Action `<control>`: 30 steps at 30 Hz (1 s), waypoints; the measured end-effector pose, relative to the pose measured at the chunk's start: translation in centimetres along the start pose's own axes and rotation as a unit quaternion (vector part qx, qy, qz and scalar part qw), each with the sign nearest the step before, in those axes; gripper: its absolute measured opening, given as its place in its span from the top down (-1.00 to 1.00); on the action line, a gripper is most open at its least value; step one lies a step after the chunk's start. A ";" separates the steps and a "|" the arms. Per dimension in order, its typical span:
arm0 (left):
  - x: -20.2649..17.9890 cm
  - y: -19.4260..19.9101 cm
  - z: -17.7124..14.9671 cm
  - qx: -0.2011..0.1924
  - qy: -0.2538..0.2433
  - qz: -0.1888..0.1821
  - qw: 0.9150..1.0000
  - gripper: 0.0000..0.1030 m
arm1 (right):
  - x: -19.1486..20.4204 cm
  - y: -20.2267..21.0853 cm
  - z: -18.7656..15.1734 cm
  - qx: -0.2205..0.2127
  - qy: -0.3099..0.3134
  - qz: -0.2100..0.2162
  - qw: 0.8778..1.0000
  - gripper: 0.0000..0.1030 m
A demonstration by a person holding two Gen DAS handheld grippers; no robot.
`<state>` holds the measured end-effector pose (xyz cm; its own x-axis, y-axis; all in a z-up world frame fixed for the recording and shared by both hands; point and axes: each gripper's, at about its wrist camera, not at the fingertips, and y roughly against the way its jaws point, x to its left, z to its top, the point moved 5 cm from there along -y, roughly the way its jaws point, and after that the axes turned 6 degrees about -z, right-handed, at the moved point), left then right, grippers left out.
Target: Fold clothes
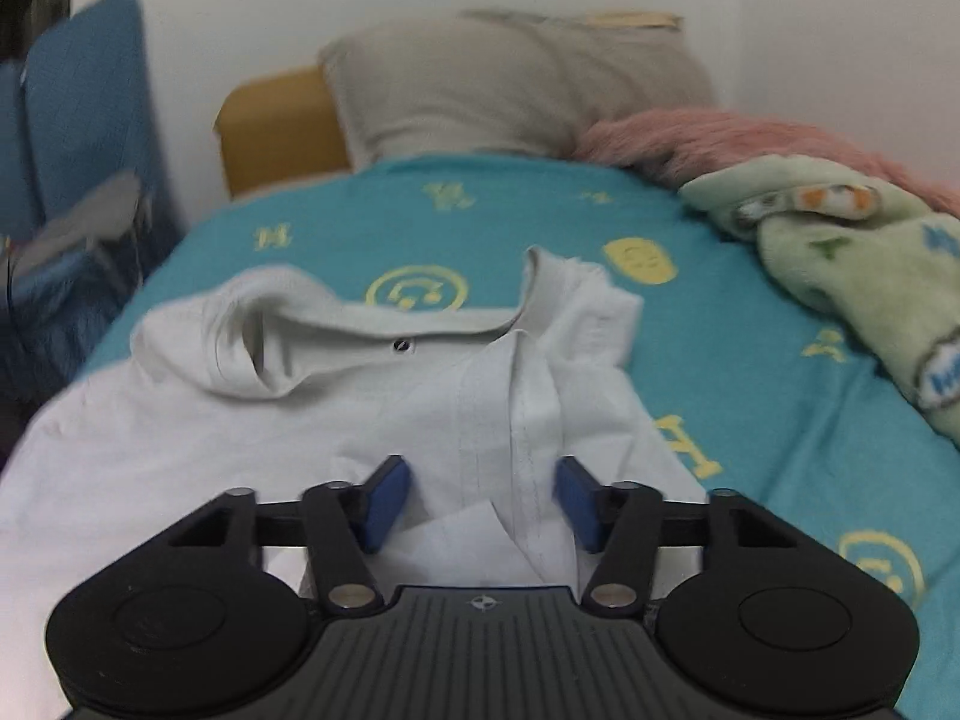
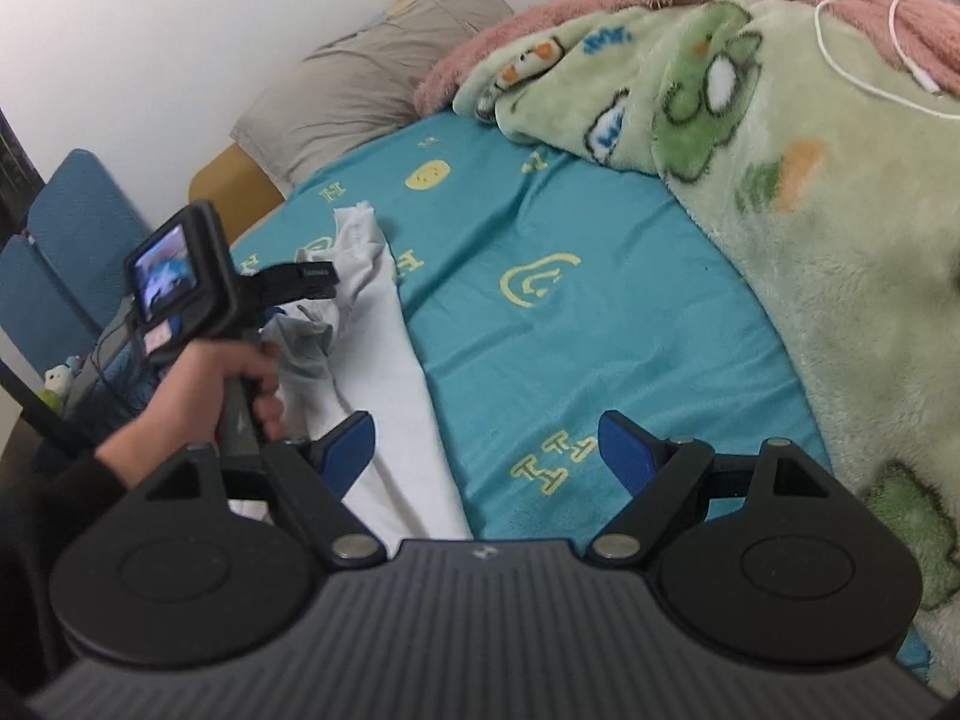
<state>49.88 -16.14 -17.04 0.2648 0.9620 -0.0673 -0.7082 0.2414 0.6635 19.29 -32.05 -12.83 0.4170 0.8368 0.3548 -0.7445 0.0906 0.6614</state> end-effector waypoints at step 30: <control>7.0 31.9 -14.3 -0.037 0.147 -0.036 0.988 -0.39 | 1.8 4.6 -0.4 -0.043 0.065 0.057 0.995 -0.61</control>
<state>19.79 0.11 -7.02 0.1217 0.9350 -0.3331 -0.7435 0.3082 0.5935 16.42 -29.90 -9.35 0.2607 0.9066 0.3319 -0.8269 0.0322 0.5614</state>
